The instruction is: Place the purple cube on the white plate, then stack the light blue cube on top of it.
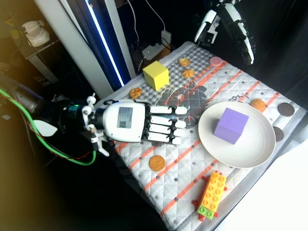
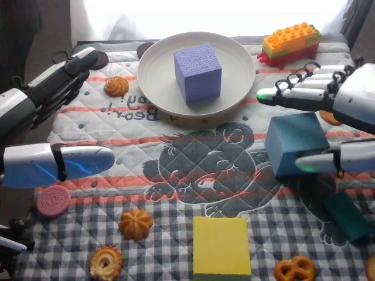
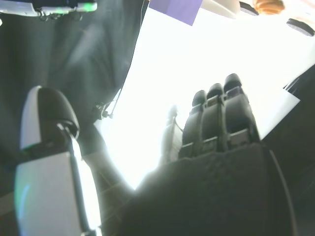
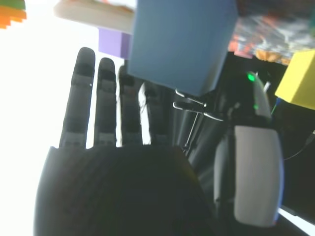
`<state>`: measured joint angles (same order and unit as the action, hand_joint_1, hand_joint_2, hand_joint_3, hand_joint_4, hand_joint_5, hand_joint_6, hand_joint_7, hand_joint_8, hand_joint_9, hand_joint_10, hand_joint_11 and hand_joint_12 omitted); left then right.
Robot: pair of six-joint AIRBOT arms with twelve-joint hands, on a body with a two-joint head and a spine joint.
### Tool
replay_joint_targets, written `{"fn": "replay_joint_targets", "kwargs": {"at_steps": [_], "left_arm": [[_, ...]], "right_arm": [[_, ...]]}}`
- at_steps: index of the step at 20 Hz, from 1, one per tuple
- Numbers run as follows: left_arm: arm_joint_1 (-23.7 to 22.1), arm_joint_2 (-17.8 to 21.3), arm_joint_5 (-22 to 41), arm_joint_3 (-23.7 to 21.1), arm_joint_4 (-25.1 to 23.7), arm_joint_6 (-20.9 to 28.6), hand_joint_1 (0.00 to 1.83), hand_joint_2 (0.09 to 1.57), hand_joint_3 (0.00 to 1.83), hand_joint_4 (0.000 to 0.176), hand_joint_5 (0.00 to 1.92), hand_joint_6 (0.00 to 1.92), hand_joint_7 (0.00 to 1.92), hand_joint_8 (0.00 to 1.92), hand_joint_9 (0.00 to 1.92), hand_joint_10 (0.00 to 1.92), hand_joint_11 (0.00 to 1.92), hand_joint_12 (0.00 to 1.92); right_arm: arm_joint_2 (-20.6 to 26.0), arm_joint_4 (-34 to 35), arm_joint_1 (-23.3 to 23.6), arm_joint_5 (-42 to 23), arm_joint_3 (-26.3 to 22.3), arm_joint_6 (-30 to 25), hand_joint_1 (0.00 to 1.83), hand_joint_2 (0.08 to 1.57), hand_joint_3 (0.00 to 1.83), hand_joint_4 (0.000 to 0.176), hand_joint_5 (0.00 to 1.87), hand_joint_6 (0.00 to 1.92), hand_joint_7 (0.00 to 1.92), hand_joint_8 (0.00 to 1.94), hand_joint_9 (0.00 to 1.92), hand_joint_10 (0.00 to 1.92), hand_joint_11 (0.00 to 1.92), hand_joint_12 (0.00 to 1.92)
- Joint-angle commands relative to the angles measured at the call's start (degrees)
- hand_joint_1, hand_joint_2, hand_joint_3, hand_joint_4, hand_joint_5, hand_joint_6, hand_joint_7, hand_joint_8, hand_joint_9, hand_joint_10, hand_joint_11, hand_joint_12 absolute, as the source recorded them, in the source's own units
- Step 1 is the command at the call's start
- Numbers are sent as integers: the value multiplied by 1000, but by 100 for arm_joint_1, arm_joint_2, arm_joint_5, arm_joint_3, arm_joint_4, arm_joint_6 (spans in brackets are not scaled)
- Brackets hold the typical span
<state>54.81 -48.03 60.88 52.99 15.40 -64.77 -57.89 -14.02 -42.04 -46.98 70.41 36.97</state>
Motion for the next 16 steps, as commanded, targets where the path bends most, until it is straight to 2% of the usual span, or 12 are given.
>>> {"fn": "replay_joint_targets", "kwargs": {"at_steps": [1, 2, 3, 6, 8, 9, 10, 11, 12, 14, 15, 16], "left_arm": [[-24, -4, 652, 40, -9, 77, 825, 832, 1, 176, 0, 0, 0, 0, 0, 0, 0, 0], [-18, -4, 654, 41, -9, 82, 825, 832, 1, 176, 0, 0, 0, 0, 0, 0, 0, 0], [-13, -3, 654, 41, -9, 83, 813, 829, 0, 176, 0, 0, 0, 0, 0, 0, 0, 0], [30, -3, 672, 41, 10, 116, 812, 832, 1, 165, 0, 0, 0, 0, 0, 0, 0, 0], [43, -3, 688, 43, 13, 150, 819, 835, 2, 164, 0, 0, 0, 0, 0, 0, 0, 0], [44, -3, 696, 44, 15, 160, 825, 842, 5, 157, 0, 0, 0, 0, 0, 0, 0, 0], [44, -3, 699, 44, 16, 171, 825, 842, 5, 157, 0, 0, 0, 0, 0, 0, 0, 0], [47, -6, 702, 45, 17, 183, 826, 856, 10, 149, 0, 0, 0, 0, 0, 0, 0, 0], [60, -10, 707, 46, 20, 197, 813, 861, 11, 140, 0, 0, 0, 0, 0, 0, 0, 0], [83, -24, 704, 57, 24, 225, 810, 869, 12, 121, 0, 0, 0, 0, 0, 0, 0, 0], [85, -35, 697, 72, 24, 256, 799, 875, 14, 124, 0, 0, 0, 0, 0, 0, 0, 0], [85, -45, 688, 89, 23, 286, 806, 879, 13, 122, 0, 0, 0, 0, 0, 0, 0, 0]], "right_arm": [[27, 96, 73, -598, 27, -32, 811, 1173, 1, 15, 660, 9, 727, 13, 736, 48, 293, 1079], [27, 79, 88, -598, 28, -32, 811, 1173, 1, 15, 660, 9, 727, 13, 736, 48, 293, 1079], [28, 79, 100, -598, 29, -32, 1167, 1201, 0, 0, 739, 1175, 888, 1194, 968, 197, 347, 1449], [31, 65, 186, -611, 27, -47, 1201, 1177, 0, 0, 821, 1098, 926, 1211, 893, 825, 511, 1596], [35, 65, 233, -668, 38, -126, 1197, 1174, 1, 0, 837, 1091, 920, 1204, 866, 902, 510, 1602], [31, 67, 262, -750, 70, -212, 1221, 1164, 0, 0, 870, 992, 931, 1249, 888, 1049, 639, 1597], [1, 72, 315, -802, 117, -285, 1221, 1164, 0, 0, 870, 992, 931, 1249, 888, 1049, 639, 1597], [-23, 79, 408, -827, 169, -319, 1220, 1174, 0, 0, 872, 978, 893, 1317, 797, 1156, 626, 1599], [-95, 82, 579, -827, 247, -322, 1321, 1157, 0, 0, 860, 1067, 921, 1120, 828, 1290, 617, 1440], [-236, 82, 831, -819, 397, -322, 1370, 1121, 0, 0, 836, 1140, 1024, 839, 940, 1180, 795, 1114], [-314, 81, 964, -802, 481, -322, 1356, 1129, 2, 0, 913, 1015, 979, 924, 866, 1309, 623, 1256], [-406, 81, 1116, -772, 580, -322, 1358, 1121, 0, 0, 952, 1004, 1006, 888, 856, 1271, 597, 1246]]}}
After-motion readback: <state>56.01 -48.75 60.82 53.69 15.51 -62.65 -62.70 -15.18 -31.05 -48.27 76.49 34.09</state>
